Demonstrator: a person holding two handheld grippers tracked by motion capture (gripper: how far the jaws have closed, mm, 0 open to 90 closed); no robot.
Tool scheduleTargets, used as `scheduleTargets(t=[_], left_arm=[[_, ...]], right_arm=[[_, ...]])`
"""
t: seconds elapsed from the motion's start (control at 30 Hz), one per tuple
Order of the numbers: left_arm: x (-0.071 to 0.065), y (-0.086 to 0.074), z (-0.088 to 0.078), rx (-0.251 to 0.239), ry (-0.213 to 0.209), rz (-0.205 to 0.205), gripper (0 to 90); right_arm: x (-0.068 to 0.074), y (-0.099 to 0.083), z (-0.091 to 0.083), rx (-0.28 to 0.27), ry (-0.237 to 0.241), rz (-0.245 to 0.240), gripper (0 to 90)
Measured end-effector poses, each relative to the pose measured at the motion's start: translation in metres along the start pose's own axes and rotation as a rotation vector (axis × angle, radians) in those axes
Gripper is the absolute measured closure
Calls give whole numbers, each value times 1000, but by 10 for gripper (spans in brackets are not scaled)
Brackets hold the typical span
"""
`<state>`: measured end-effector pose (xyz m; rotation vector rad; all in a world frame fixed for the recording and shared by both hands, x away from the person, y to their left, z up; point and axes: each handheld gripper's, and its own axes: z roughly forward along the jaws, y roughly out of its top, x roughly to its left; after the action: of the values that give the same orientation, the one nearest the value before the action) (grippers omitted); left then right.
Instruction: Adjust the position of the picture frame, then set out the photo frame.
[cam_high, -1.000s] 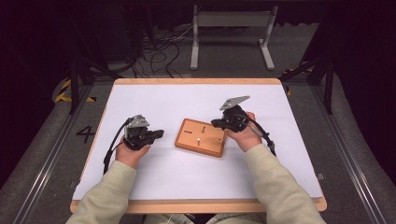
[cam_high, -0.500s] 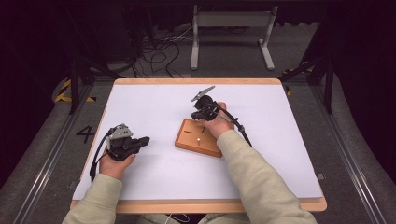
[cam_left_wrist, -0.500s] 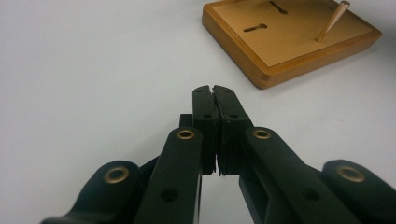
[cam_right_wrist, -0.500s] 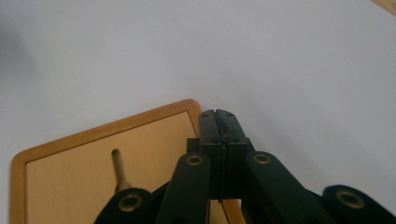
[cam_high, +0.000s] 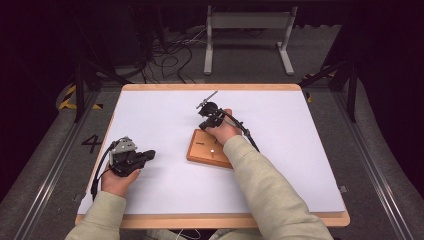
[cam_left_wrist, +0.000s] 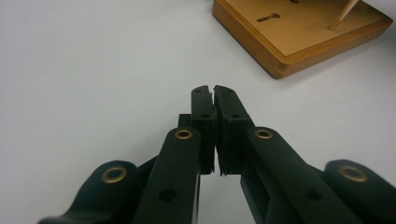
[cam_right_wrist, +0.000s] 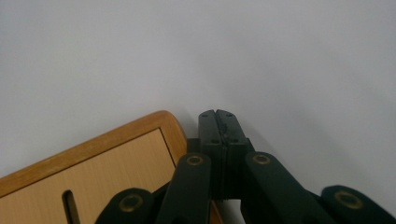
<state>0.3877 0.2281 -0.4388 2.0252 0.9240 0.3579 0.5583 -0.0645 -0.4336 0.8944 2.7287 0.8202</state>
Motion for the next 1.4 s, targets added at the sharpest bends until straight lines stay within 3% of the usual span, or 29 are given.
scheduleTargets(t=[0.2, 0.33, 0.43, 0.5, 0.53, 0.63, 0.83, 1.07, 1.3, 1.4], left_arm=[[-3, 4, 5, 6, -18, 13, 868], [-4, 6, 7, 2, -24, 27, 859], [-7, 9, 8, -5, -33, 26, 820], [-8, 11, 8, -10, -34, 22, 787], [-8, 13, 8, -9, -36, 36, 761], [-11, 17, 8, -25, -45, 25, 703], [-24, 25, 9, -48, -55, 37, 571], [-36, 24, -1, -151, -58, 21, 507], [-44, 26, -4, -189, -45, 28, 413], [-47, 27, -5, -191, -47, 29, 414]], right_arm=[[17, 0, 0, 16, 71, -55, 900], [24, 1, -1, 23, 67, -77, 900], [25, -1, -10, -42, 21, -65, 900], [24, -5, -21, -93, 21, -73, 879], [24, -7, -26, -107, 22, -80, 865], [26, -16, -45, -140, 11, -95, 834], [31, -46, -98, -262, -21, -100, 733], [28, -90, -149, -435, -44, -75, 583], [27, -127, -173, -488, -82, -54, 518], [27, -144, -182, -503, -85, -42, 492]])
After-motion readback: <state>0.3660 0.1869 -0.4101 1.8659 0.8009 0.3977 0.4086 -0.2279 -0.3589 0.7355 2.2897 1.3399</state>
